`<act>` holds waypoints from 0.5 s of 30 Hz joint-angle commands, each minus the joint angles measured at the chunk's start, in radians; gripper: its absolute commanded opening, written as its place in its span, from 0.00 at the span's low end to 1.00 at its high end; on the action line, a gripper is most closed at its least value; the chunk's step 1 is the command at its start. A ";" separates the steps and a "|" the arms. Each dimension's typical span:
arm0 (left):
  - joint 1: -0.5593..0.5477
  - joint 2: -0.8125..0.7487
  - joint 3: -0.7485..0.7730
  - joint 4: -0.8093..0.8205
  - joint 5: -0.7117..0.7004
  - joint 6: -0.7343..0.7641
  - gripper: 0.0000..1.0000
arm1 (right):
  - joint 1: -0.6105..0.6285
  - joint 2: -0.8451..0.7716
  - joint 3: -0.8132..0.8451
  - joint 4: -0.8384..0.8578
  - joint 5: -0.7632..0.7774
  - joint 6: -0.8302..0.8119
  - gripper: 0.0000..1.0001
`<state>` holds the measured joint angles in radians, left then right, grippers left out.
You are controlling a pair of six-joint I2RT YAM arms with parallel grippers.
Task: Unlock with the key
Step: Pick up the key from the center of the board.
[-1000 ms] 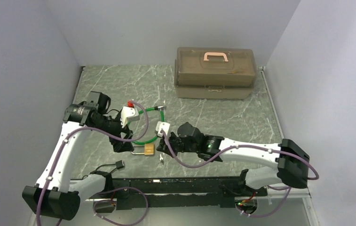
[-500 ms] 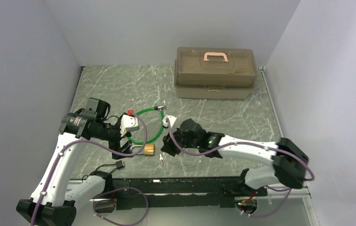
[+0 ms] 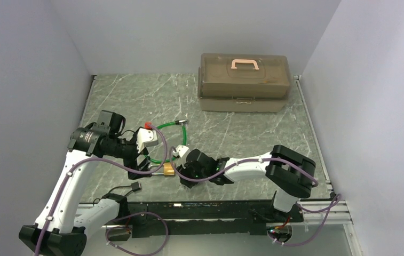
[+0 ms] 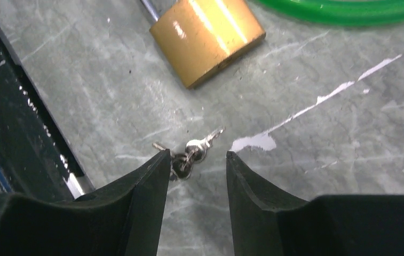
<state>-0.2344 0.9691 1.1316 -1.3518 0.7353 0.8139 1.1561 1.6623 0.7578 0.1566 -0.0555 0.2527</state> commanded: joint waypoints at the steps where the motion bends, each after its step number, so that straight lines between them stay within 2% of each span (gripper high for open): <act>1: -0.003 -0.027 -0.014 0.006 0.008 -0.015 0.99 | 0.022 0.054 0.052 0.012 0.052 0.005 0.45; 9: -0.003 -0.036 -0.010 -0.007 -0.005 -0.009 0.99 | 0.095 0.114 0.110 -0.096 0.174 -0.048 0.31; 15: -0.003 -0.042 0.001 -0.018 -0.004 -0.004 0.99 | 0.102 0.055 0.087 -0.126 0.215 -0.040 0.34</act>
<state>-0.2344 0.9447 1.1187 -1.3533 0.7174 0.8078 1.2522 1.7500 0.8574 0.1318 0.1085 0.2161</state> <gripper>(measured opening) 0.992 0.317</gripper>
